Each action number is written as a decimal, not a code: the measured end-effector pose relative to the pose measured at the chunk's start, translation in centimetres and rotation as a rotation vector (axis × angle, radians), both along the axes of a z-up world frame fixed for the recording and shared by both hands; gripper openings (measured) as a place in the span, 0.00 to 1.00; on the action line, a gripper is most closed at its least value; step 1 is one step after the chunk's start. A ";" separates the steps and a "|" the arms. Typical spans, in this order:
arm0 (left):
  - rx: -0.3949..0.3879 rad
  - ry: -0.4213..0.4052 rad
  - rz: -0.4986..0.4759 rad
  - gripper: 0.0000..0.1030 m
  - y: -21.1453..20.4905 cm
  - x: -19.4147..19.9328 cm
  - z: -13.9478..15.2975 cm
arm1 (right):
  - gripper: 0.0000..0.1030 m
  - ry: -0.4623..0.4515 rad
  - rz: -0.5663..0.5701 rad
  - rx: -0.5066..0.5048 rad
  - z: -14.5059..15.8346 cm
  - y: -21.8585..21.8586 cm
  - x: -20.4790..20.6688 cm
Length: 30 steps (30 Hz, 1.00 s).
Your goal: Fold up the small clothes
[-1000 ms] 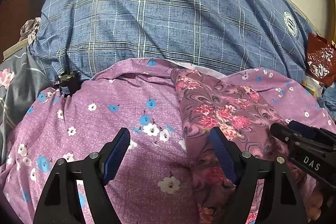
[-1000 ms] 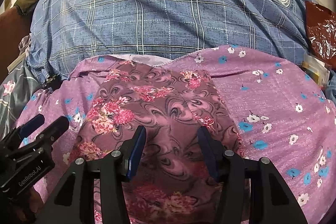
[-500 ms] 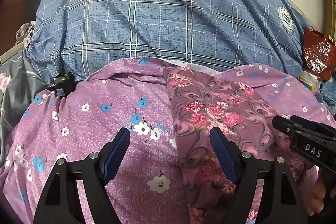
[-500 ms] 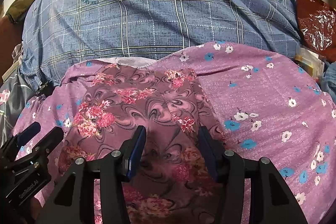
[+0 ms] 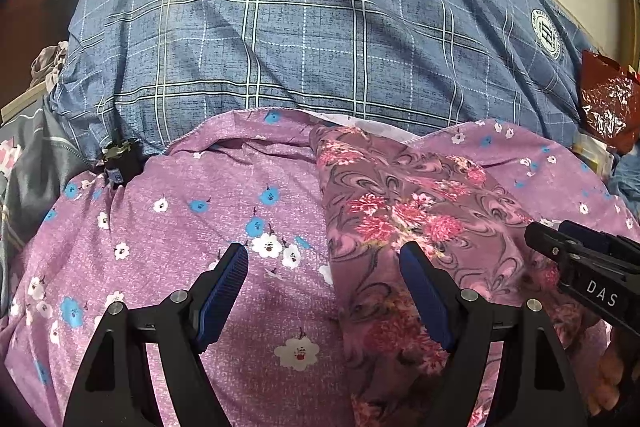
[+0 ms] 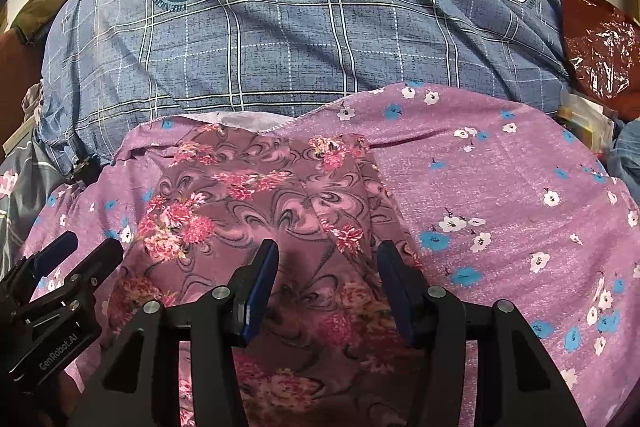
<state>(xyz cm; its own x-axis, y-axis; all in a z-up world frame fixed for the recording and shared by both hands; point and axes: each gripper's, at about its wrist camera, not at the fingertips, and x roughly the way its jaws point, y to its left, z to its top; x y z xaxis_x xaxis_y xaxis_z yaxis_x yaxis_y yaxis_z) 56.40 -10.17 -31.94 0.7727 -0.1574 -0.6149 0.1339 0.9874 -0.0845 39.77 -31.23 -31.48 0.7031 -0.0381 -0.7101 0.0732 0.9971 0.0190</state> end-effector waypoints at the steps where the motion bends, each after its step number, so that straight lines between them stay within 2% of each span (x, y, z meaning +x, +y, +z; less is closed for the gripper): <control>1: 0.001 0.001 0.000 0.76 -0.1 0.0 0.0 | 0.52 0.000 -0.001 -0.003 0.0 -0.1 0.0; 21: 0.016 0.009 -0.012 0.76 -1.2 0.3 -0.5 | 0.52 -0.040 -0.022 -0.092 0.8 -0.3 -0.4; 30: 0.023 0.011 -0.019 0.76 -1.7 0.4 -0.7 | 0.52 -0.040 -0.023 -0.097 0.8 -0.5 -0.4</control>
